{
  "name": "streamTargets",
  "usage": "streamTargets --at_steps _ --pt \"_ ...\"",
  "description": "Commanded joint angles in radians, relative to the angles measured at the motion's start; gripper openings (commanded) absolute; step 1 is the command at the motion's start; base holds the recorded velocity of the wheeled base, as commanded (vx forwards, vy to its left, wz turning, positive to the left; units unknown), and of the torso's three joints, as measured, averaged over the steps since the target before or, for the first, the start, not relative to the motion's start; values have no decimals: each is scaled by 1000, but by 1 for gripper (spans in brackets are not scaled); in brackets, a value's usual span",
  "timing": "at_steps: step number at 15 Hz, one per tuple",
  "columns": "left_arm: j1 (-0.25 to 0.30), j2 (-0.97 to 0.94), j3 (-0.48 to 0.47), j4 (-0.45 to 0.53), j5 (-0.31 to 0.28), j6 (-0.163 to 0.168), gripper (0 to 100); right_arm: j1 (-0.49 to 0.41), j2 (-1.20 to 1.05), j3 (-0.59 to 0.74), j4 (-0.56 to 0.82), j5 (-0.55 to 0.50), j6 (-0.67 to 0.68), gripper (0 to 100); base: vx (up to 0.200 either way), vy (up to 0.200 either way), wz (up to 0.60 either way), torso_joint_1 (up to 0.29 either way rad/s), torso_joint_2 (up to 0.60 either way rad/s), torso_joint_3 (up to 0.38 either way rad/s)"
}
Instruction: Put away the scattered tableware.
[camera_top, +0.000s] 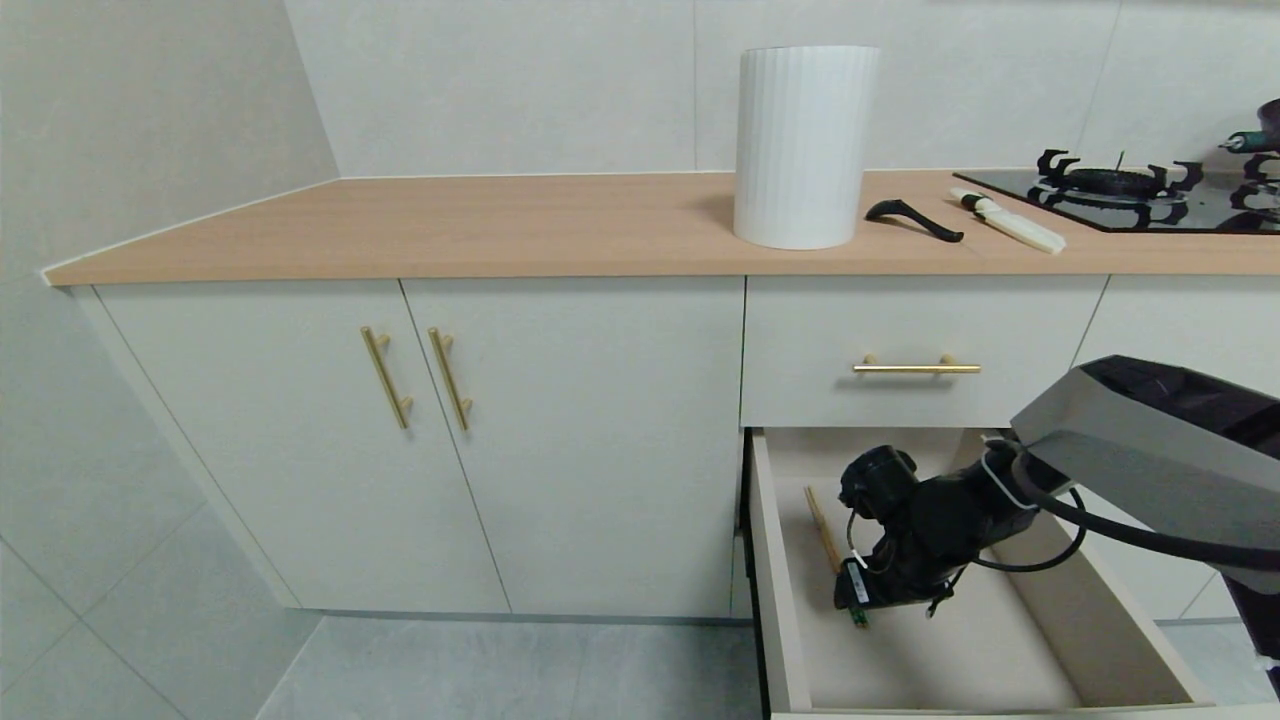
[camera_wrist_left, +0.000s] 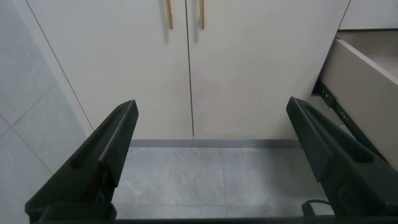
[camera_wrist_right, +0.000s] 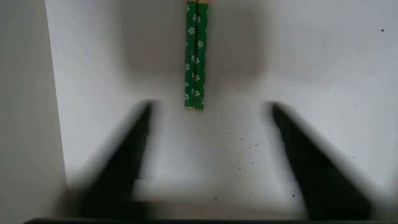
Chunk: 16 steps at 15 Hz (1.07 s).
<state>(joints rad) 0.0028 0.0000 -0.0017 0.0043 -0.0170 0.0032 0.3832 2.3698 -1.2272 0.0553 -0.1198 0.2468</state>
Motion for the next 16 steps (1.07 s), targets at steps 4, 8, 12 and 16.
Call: streamTargets --at_steps 4,8,12,16 --pt "0 0 0 0 0 0 100 -3 -44 2 0 0 6 100 0 0 0 0 0 0" --pt "0 0 -1 0 0 0 100 -55 -184 12 12 9 0 100 0 0 0 0 0 0" --pt "0 0 0 0 0 0 100 -142 -420 35 21 17 -23 100 0 0 0 0 0 0" --pt "0 0 0 0 0 0 100 -196 -653 71 21 85 -57 100 0 0 0 0 0 0"
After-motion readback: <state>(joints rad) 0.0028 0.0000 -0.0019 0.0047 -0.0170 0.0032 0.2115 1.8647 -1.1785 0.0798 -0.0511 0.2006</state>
